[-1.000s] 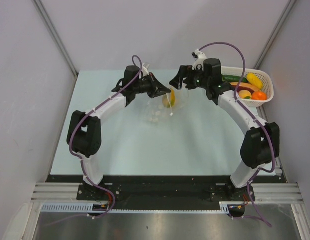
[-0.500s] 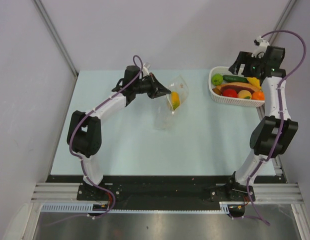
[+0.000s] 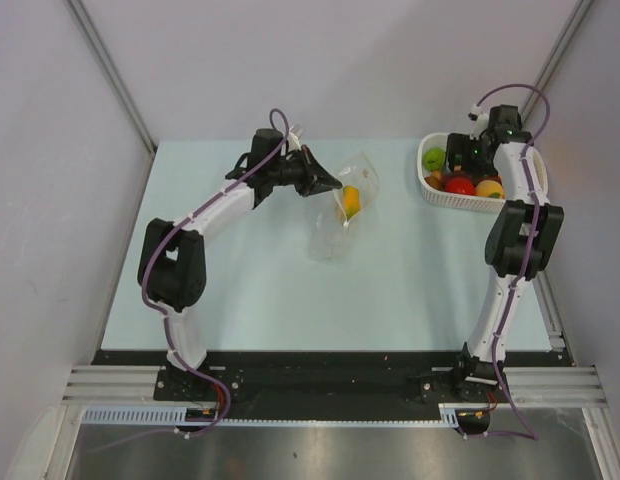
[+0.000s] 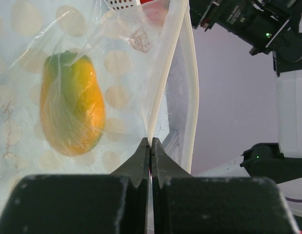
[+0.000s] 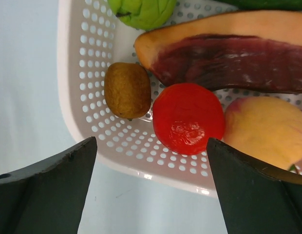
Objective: Place the food in the zip-top bag and seal the zipper
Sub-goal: Pick up the fake fruit from the bin.
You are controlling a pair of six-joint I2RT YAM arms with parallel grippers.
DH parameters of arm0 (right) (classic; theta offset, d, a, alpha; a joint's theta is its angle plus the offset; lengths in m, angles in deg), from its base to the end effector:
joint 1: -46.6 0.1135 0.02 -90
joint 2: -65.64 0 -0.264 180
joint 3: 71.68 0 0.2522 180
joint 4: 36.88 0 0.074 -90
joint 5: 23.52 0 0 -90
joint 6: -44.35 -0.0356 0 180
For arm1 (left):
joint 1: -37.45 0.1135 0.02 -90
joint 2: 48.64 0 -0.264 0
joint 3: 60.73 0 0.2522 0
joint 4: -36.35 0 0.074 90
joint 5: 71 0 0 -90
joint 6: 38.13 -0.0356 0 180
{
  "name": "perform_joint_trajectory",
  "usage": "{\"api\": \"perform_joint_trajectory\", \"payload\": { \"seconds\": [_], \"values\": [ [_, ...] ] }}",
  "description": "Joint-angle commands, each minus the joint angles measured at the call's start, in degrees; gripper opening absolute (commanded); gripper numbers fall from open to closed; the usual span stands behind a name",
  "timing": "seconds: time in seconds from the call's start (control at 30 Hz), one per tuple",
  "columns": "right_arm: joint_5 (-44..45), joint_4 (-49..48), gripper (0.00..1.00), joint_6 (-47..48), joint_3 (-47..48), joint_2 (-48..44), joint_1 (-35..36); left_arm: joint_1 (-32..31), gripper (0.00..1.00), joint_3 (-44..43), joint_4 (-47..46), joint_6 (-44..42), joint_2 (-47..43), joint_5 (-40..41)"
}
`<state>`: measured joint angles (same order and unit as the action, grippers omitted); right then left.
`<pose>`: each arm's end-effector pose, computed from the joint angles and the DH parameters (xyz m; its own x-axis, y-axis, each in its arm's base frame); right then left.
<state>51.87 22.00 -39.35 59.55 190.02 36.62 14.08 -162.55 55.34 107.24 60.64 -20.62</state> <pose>0.4804 -0.0754 0.2760 -0.7733 0.0283 -0.6334 -0.0704 0.9890 0.1301 0.4023 -0.1986 0.2848 -0.9150 -0.2951 -0.2751 0.1350 0.4185 -0.8981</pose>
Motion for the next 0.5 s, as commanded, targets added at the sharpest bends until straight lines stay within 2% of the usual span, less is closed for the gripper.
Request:
{"api": "perform_joint_trajectory", "payload": {
  "seconds": [0.0, 0.47],
  "values": [
    [5.46, 2.25, 0.99, 1.86, 3.73, 3.06, 1.63, 0.52, 0.00, -2.92, 0.65, -1.94, 0.50, -0.11],
    [14.52, 1.28, 1.00, 4.15, 5.84, 9.83, 4.35, 0.88, 0.00, -3.97, 1.53, -2.46, 2.08, -0.02]
  ]
}}
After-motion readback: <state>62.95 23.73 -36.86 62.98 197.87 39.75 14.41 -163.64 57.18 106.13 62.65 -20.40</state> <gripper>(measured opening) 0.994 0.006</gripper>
